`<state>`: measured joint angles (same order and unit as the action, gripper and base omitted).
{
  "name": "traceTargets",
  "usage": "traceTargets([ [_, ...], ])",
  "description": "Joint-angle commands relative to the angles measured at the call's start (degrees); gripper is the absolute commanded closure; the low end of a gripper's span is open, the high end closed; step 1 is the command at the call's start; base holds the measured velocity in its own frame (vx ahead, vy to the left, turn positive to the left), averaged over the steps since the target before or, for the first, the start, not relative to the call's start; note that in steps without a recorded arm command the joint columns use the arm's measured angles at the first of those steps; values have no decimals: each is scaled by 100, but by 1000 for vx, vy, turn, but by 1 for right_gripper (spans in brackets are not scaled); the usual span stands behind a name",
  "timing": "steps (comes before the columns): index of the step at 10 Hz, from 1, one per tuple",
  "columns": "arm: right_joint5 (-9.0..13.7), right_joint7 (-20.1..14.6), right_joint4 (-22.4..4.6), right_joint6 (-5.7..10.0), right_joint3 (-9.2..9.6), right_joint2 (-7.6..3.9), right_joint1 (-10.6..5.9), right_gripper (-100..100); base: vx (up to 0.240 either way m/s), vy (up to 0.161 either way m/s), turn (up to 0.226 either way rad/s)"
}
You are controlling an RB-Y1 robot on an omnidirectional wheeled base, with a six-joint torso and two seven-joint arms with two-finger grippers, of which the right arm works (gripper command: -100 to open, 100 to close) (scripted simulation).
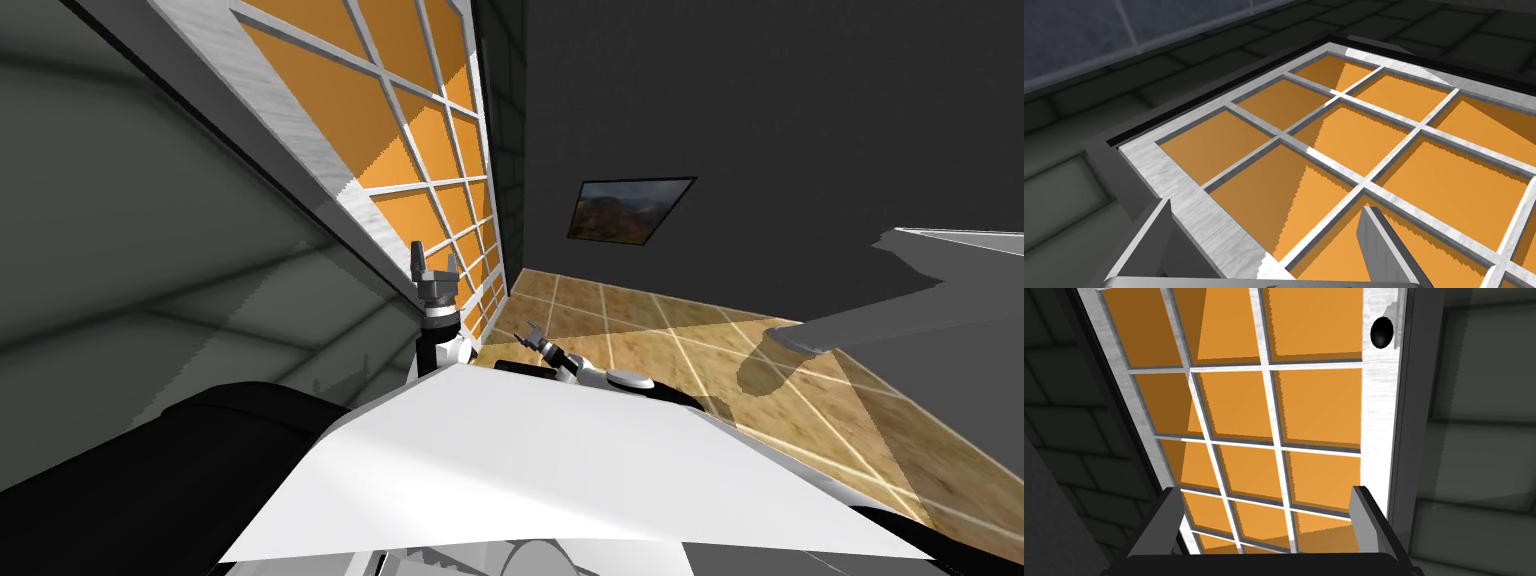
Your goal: Pull the door open
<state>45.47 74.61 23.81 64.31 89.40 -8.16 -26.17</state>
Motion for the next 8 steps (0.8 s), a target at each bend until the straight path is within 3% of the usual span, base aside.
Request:
traceTargets([
  [1,22,50,-42,11,46,-3,-30,-100,45,121,271],
  [2,35,75,-76,21,75,0,-49,-100,51,119,191],
  [6,91,184,-224,64,200,13,-130,-100,73,124,330],
  [7,101,202,-249,71,222,15,-144,-100,42,26,299],
  [8,101,202,-249,71,222,15,-144,-100,12,7,74],
])
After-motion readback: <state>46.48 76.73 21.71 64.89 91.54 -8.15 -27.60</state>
